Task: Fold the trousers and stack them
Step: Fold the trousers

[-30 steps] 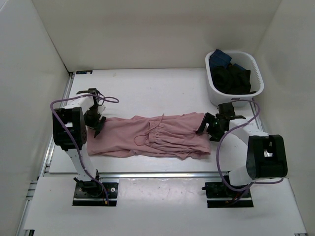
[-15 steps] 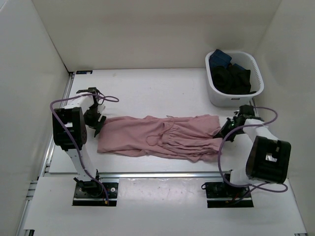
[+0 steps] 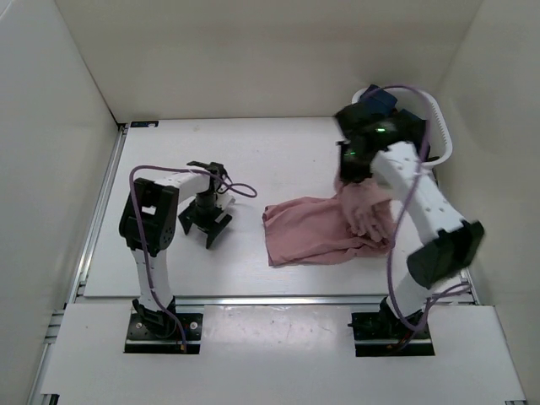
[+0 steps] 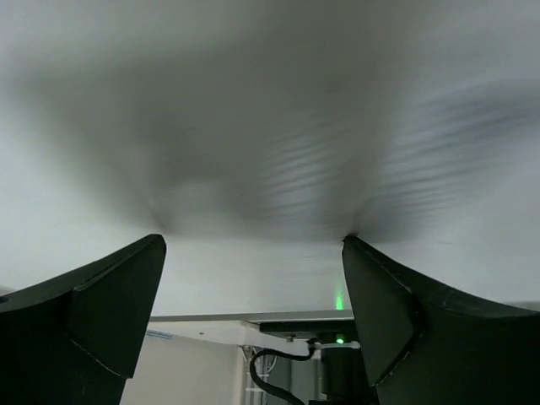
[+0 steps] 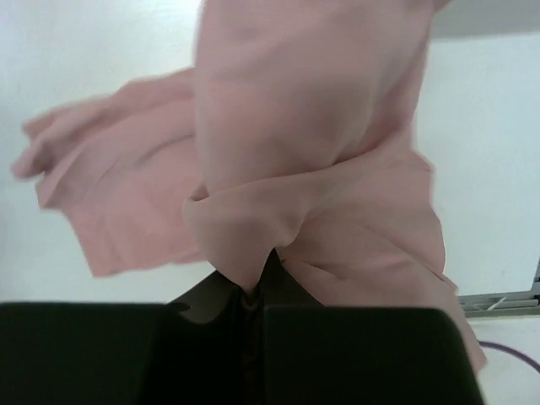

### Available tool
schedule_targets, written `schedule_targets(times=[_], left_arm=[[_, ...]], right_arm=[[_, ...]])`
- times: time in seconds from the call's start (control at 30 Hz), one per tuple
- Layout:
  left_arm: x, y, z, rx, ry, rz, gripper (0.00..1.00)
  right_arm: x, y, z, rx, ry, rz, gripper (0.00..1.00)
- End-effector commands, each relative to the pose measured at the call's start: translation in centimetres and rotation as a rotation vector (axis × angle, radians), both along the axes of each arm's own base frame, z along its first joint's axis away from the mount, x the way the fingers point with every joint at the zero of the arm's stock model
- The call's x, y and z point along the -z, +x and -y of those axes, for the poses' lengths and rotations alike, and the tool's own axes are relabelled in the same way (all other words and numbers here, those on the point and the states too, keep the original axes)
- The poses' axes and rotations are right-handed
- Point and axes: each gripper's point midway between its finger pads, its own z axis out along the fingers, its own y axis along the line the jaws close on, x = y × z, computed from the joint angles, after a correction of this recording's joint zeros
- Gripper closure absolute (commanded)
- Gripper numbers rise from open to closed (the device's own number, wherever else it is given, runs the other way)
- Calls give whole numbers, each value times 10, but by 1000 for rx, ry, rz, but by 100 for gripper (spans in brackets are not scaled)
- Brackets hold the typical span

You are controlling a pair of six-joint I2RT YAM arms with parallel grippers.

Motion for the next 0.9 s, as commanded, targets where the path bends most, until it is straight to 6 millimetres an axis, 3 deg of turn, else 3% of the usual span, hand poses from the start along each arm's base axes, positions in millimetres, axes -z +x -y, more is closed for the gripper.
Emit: schedule_targets(times=[0.0, 0.13, 0.27, 0.37, 0.5, 0.57, 0.63, 0.77, 0.87], left_arm=[[7, 4, 51, 51, -168, -11, 3], [11, 3, 79, 82, -255, -51, 3], [21, 3, 83, 76, -263, -81, 3], [26, 2, 88, 78, -291, -107, 3], [33, 10, 85, 73, -254, -107, 3], [31, 16, 80, 60, -229, -88, 3], [32, 19, 72, 44, -218, -82, 3], [29, 26, 48, -35, -200, -75, 3], [25, 33, 42, -52, -197, -53, 3]], right_arm=[[38, -33, -43, -61, -170, -218, 100], [58, -41, -95, -136, -194, -238, 100], [73, -52, -161, -242, -49, -232, 100], [72, -49, -186, -271, 0, -210, 100], [94, -62, -190, -273, -17, -273, 99], [107, -68, -191, -296, -30, -295, 93], [106, -79, -199, -351, -36, -287, 92], [104, -97, -193, -455, -104, -261, 93], [102, -108, -191, -501, -118, -237, 94]])
